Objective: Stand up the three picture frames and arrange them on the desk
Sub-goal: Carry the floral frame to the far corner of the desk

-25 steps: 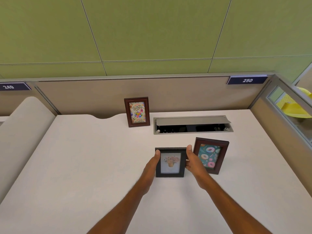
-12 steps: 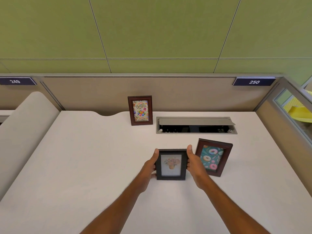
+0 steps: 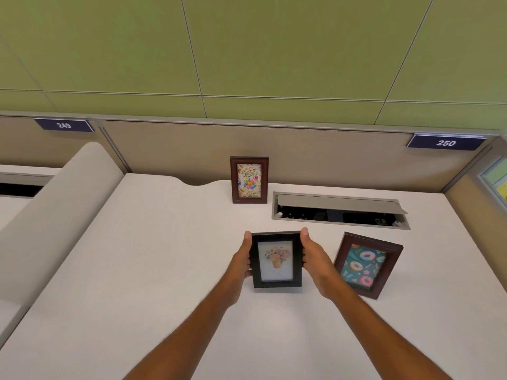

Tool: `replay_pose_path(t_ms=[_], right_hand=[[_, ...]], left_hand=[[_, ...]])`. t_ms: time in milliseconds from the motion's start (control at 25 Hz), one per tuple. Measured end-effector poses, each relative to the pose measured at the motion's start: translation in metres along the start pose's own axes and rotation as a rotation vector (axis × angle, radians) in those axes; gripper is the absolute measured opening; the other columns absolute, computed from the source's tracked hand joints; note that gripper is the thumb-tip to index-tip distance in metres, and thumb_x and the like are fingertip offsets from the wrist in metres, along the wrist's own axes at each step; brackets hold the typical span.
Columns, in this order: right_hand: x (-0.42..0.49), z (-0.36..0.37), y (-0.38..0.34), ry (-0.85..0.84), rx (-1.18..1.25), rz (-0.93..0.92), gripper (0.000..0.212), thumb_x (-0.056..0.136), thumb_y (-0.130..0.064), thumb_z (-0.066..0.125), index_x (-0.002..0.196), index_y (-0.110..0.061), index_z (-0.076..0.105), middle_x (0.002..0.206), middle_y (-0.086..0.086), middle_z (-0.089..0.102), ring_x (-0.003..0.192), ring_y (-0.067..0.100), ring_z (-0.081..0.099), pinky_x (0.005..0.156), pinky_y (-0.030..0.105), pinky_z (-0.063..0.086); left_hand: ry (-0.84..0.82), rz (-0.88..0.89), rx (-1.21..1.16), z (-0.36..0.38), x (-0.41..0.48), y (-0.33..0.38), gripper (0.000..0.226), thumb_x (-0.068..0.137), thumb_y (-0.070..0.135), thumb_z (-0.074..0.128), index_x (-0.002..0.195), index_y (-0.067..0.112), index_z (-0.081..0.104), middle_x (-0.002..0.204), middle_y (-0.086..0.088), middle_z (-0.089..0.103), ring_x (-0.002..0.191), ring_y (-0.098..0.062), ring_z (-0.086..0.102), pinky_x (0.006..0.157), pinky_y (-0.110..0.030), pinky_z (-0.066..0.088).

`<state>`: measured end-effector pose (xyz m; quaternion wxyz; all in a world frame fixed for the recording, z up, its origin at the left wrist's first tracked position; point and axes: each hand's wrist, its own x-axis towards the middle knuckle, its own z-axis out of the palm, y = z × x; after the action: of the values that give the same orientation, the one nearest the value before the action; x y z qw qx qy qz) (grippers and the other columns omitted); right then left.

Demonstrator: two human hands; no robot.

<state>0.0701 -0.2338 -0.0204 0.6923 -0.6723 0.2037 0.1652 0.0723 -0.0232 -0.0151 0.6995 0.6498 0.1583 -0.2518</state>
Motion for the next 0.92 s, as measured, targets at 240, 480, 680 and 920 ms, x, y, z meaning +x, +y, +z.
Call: replay_pose_path(t_ms=[240,480,680,920], right_hand=[[0.019,0.050,-0.026,-0.081,0.016,-0.077,0.044,0.099,-0.078,0.042,0.106,-0.055,0.078,0.111,-0.018,0.084,0.102,-0.002,0.079,0.087,0.030,0.058],[0.040,0.116,-0.059,-0.158,-0.010,-0.115,0.043,0.106,-0.069,0.044,0.102,-0.050,0.082,0.112,-0.010,0.085,0.103,0.007,0.081,0.095,0.039,0.058],[0.065,0.174,-0.083,-0.163,0.006,-0.149,0.032,0.108,-0.062,0.049,0.101,-0.050,0.078,0.105,-0.013,0.085,0.103,0.010,0.081,0.105,0.047,0.058],[0.101,0.243,-0.103,-0.268,-0.077,-0.133,0.049,0.109,-0.065,0.043,0.117,-0.032,0.077,0.114,-0.003,0.085,0.118,0.019,0.076,0.110,0.046,0.056]], left_hand=[[0.095,0.041,-0.052,-0.046,-0.006,0.017,0.067,0.087,0.093,0.031,0.119,0.053,0.075,0.117,0.014,0.084,0.119,-0.017,0.074,0.089,-0.035,0.057],[0.192,0.106,-0.116,-0.105,0.000,0.032,0.062,0.097,0.086,0.029,0.108,0.054,0.082,0.111,0.018,0.085,0.106,-0.009,0.081,0.088,-0.036,0.056],[0.276,0.168,-0.160,-0.153,0.010,0.051,0.059,0.099,0.084,0.035,0.106,0.051,0.083,0.113,0.013,0.085,0.104,-0.010,0.081,0.089,-0.037,0.057],[0.349,0.196,-0.172,-0.216,0.025,0.072,0.061,0.101,0.082,0.033,0.107,0.047,0.082,0.112,0.013,0.085,0.100,-0.008,0.081,0.088,-0.036,0.055]])
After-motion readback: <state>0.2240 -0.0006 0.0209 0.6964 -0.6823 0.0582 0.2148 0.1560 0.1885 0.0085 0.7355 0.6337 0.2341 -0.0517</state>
